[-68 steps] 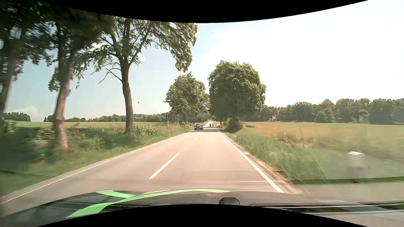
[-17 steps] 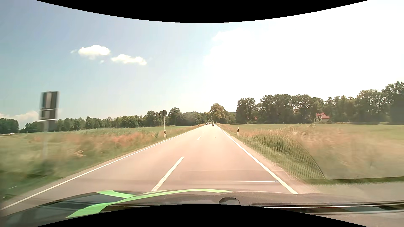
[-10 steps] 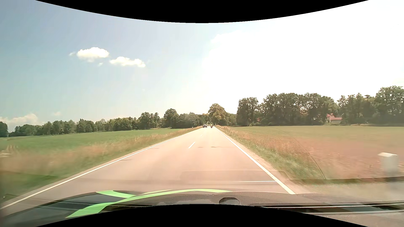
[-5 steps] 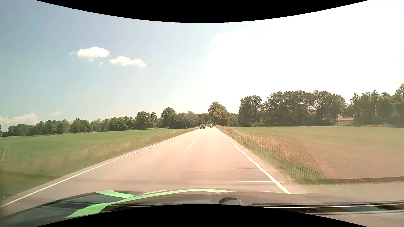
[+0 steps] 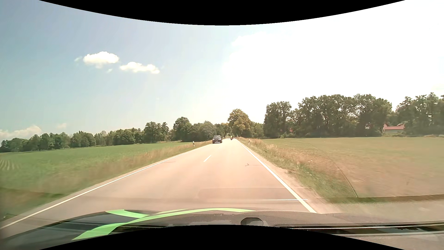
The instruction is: Follow the waypoints while adhering to traffic rules and regulations
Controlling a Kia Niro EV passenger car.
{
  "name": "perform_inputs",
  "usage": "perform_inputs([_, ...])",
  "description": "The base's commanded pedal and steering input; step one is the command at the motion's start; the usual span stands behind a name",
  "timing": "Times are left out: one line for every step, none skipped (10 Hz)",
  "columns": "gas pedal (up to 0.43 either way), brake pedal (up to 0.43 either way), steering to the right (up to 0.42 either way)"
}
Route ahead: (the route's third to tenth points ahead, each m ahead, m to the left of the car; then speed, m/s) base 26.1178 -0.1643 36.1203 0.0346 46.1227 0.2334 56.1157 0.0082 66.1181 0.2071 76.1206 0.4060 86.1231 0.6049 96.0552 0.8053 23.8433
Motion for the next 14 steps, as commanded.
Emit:
perform_inputs([0.299, 0.000, -0.004])
perform_inputs([0.311, 0.000, -0.005])
perform_inputs([0.331, 0.000, -0.005])
perform_inputs([0.331, 0.000, -0.005])
perform_inputs([0.331, 0.000, -0.005])
perform_inputs([0.331, 0.000, -0.005])
perform_inputs([0.319, 0.000, -0.005])
perform_inputs([0.311, 0.000, -0.005])
perform_inputs([0.311, 0.000, -0.005])
perform_inputs([0.311, 0.000, -0.005])
perform_inputs([0.319, 0.000, -0.005])
perform_inputs([0.331, 0.000, -0.006])
perform_inputs([0.339, 0.000, -0.005])
perform_inputs([0.350, 0.000, -0.004])
